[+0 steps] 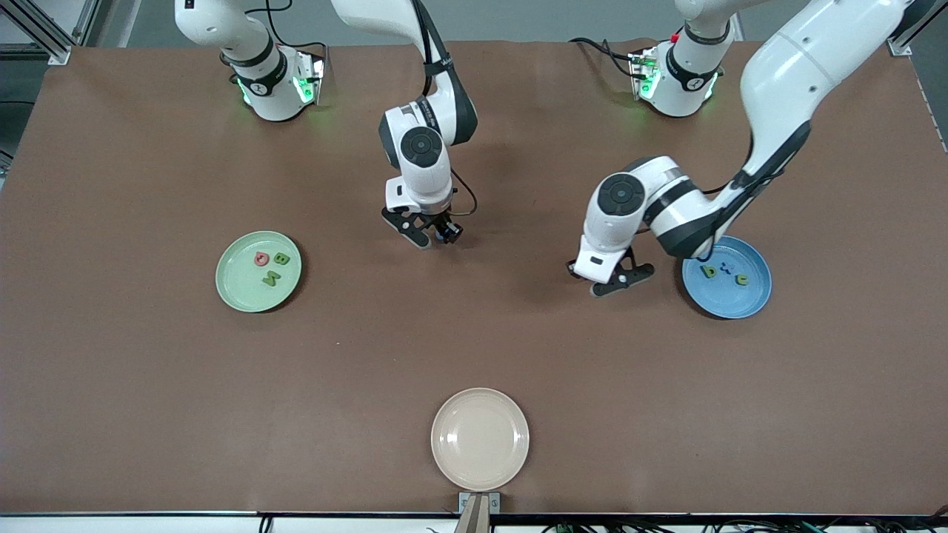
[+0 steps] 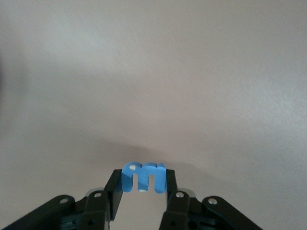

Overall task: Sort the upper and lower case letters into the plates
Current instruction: 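Grasp blue m with the left gripper while the right gripper grasps blue G, then drop m in the blue plate while the right gripper carries G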

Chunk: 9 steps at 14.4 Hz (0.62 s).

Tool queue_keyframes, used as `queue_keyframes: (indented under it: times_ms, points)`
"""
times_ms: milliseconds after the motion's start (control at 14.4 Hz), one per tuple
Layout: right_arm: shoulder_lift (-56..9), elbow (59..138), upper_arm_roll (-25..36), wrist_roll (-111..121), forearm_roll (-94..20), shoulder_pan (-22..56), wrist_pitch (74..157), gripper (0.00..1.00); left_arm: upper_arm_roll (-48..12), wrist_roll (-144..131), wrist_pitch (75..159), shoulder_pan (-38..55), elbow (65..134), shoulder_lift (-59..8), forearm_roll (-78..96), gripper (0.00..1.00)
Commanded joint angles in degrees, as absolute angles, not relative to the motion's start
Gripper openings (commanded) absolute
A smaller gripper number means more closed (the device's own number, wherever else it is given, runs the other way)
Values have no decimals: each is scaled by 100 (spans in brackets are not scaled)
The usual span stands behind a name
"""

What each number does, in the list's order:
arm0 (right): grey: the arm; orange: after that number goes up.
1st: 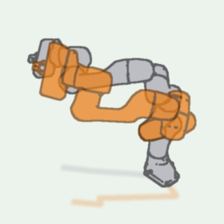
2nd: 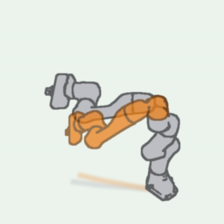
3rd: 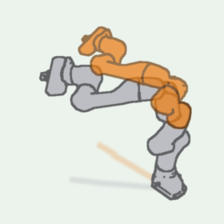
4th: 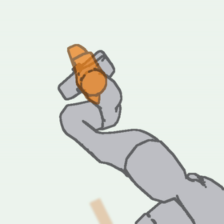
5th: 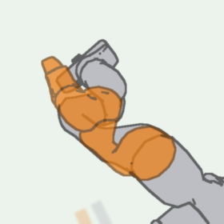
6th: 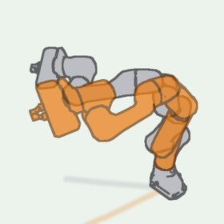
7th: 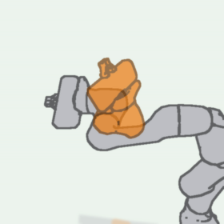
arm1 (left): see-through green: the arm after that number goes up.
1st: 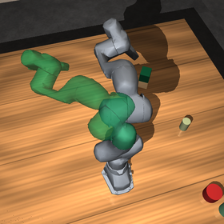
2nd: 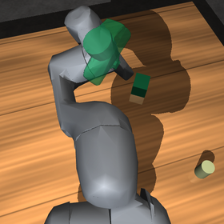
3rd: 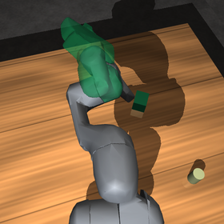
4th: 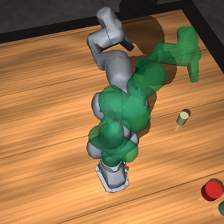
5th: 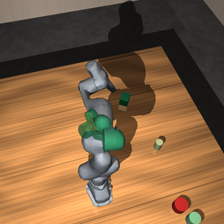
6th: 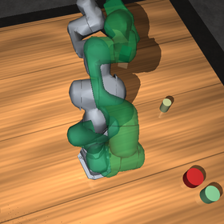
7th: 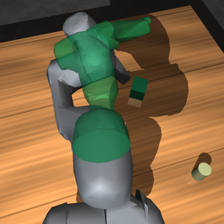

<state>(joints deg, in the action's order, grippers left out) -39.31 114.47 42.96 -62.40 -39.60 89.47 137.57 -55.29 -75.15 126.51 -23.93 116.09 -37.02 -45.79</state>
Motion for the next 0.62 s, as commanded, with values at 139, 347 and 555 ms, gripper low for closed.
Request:
queue_keyframes:
  times_ms: [139,347,555]
  points:
    - [-3937,11408,4166,-6293,-4052,8868,13755,54,-6143,-5452,12138,-3970,11830,-3516,-4456,20]
    - [-3946,11408,4131,-6284,-4052,8851,13781,53,-6144,-4696,12138,-4463,11856,-3542,-4526,20]
    - [-3999,11408,4113,-6284,-4052,8851,13790,52,-6109,-3862,12164,-4903,11856,-3621,-4535,20]
